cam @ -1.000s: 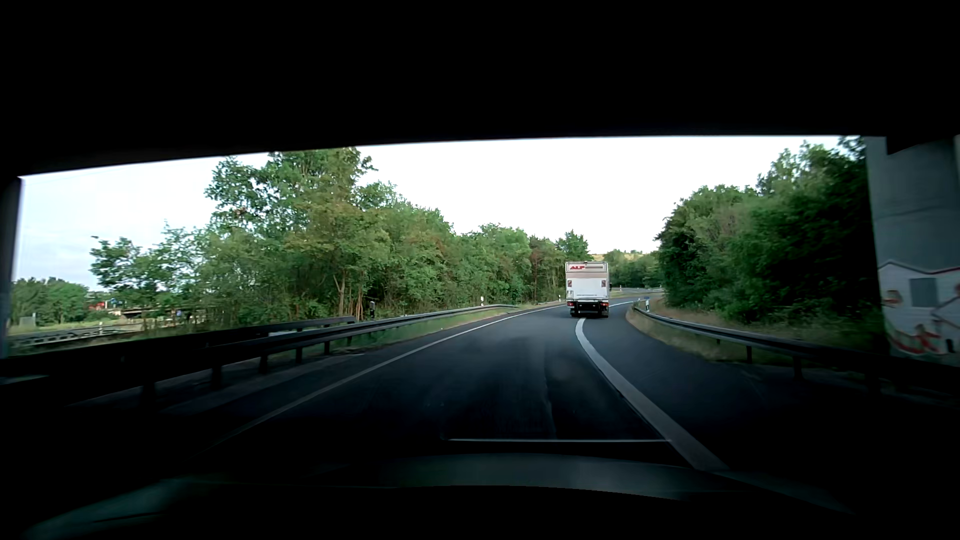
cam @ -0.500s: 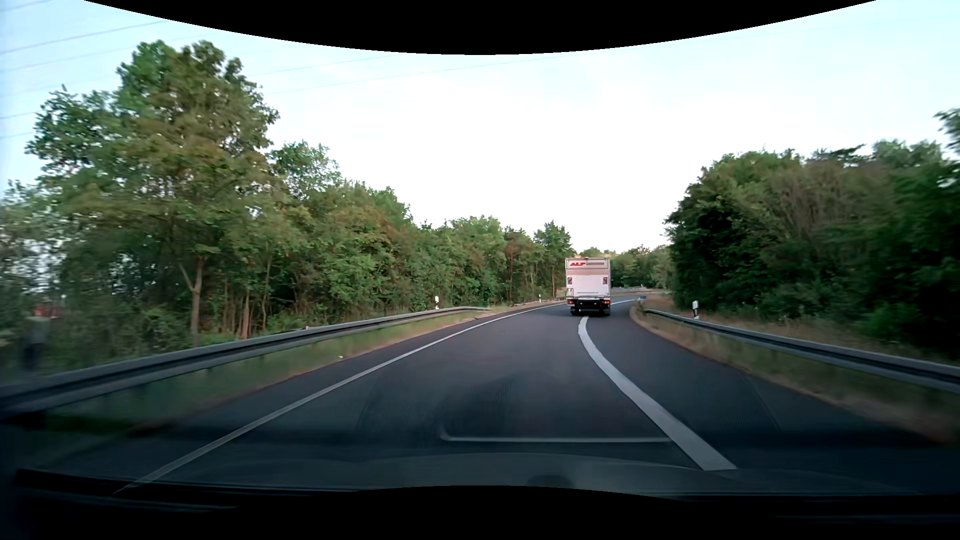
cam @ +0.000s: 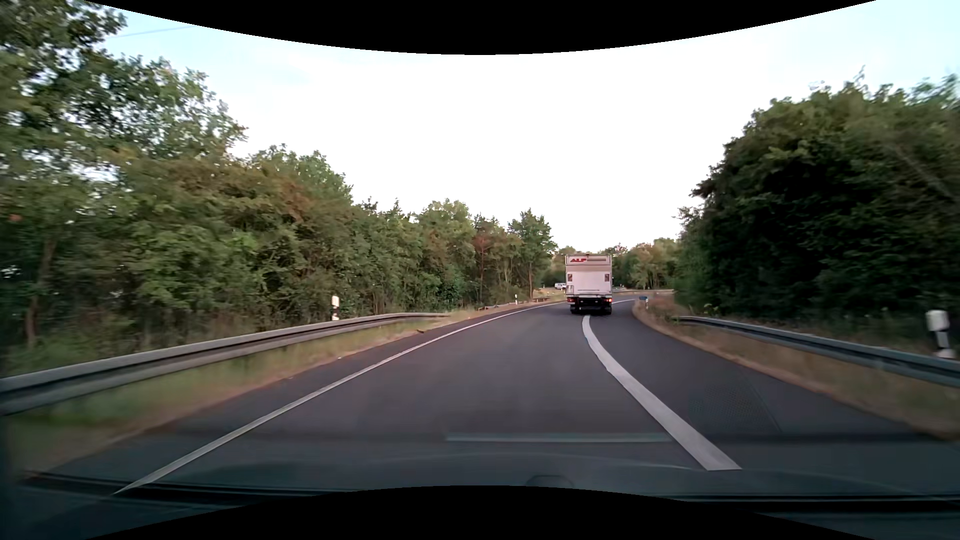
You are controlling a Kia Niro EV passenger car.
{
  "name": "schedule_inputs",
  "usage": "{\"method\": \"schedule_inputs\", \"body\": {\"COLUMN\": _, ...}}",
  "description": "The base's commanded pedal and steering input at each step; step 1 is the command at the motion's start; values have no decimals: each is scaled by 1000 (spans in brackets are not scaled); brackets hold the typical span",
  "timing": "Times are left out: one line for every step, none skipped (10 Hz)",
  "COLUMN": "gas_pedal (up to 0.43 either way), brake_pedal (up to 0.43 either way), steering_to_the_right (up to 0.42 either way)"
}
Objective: Follow the waypoints while adhering to traffic rules and regulations
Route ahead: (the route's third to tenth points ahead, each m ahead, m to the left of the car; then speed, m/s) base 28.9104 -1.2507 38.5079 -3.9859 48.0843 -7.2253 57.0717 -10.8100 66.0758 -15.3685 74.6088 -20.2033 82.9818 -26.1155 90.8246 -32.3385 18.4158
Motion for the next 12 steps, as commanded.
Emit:
{"method": "schedule_inputs", "body": {"gas_pedal": 0, "brake_pedal": 0, "steering_to_the_right": 34}}
{"method": "schedule_inputs", "body": {"gas_pedal": 0, "brake_pedal": 0, "steering_to_the_right": 34}}
{"method": "schedule_inputs", "body": {"gas_pedal": 0, "brake_pedal": 0, "steering_to_the_right": 34}}
{"method": "schedule_inputs", "body": {"gas_pedal": 0, "brake_pedal": 0, "steering_to_the_right": 33}}
{"method": "schedule_inputs", "body": {"gas_pedal": 0, "brake_pedal": 0, "steering_to_the_right": 34}}
{"method": "schedule_inputs", "body": {"gas_pedal": 0, "brake_pedal": 0, "steering_to_the_right": 34}}
{"method": "schedule_inputs", "body": {"gas_pedal": 0, "brake_pedal": 0, "steering_to_the_right": 34}}
{"method": "schedule_inputs", "body": {"gas_pedal": 0, "brake_pedal": 0, "steering_to_the_right": 34}}
{"method": "schedule_inputs", "body": {"gas_pedal": 0, "brake_pedal": 0, "steering_to_the_right": 34}}
{"method": "schedule_inputs", "body": {"gas_pedal": 0, "brake_pedal": 0, "steering_to_the_right": 34}}
{"method": "schedule_inputs", "body": {"gas_pedal": 0, "brake_pedal": 0, "steering_to_the_right": 35}}
{"method": "schedule_inputs", "body": {"gas_pedal": 0, "brake_pedal": 0, "steering_to_the_right": 36}}
